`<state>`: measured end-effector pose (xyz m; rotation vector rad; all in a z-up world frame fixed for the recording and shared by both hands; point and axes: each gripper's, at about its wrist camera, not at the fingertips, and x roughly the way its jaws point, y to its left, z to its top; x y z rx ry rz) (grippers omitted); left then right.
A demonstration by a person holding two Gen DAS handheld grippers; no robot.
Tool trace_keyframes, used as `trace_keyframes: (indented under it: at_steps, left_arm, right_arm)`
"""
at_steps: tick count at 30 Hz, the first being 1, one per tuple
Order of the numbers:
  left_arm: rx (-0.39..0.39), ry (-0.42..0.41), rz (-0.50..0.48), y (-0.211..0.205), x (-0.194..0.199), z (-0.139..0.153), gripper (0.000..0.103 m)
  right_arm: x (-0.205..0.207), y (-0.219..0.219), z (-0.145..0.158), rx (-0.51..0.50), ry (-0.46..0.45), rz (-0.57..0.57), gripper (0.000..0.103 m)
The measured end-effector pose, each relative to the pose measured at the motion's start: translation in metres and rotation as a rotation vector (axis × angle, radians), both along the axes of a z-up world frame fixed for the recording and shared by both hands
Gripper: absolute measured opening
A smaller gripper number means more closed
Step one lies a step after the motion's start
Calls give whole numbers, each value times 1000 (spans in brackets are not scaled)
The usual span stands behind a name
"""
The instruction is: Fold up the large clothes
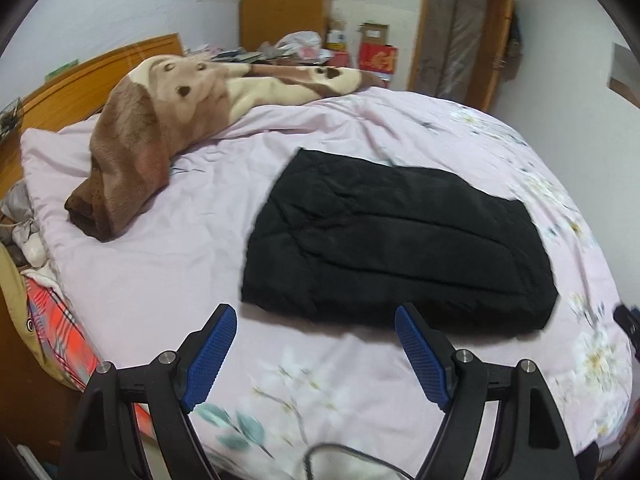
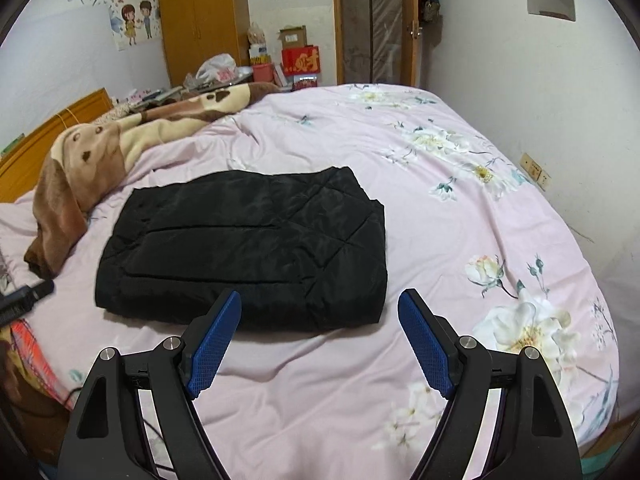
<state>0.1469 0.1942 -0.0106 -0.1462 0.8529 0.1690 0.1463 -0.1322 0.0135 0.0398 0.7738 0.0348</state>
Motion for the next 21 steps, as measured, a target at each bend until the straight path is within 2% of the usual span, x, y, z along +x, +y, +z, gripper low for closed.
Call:
trace_keyframes:
  at_steps: [6,8,9,12,15,17,21]
  left_arm:
    - [45,-31,-29,-46,-39,9,81]
    - [38,-42,-35,-53,-50,12,81]
    - [31,-46,-39,-55,-54,13,81]
    - [85,-58,-10,-63,-68,14,82]
    - [85,-63,-8,-65,-80,14,82]
    - [112,-68,4,-67,-86,14,82]
    - [101,-76,-6,-72,-96,16,82]
  right_arm:
    - [-33,10,7,-13,-26,11,80]
    - [-43,14,8,-22,-37,24,80]
    - [-48,17,8,-32,-41,31,80]
    - [-61,20,12,-52,-70,33,80]
    - [-72,22,13,-57,-78,34,80]
    - [-78,24,12,-63,-80,42,80]
    - [-87,27,14,-66,-94,49,80]
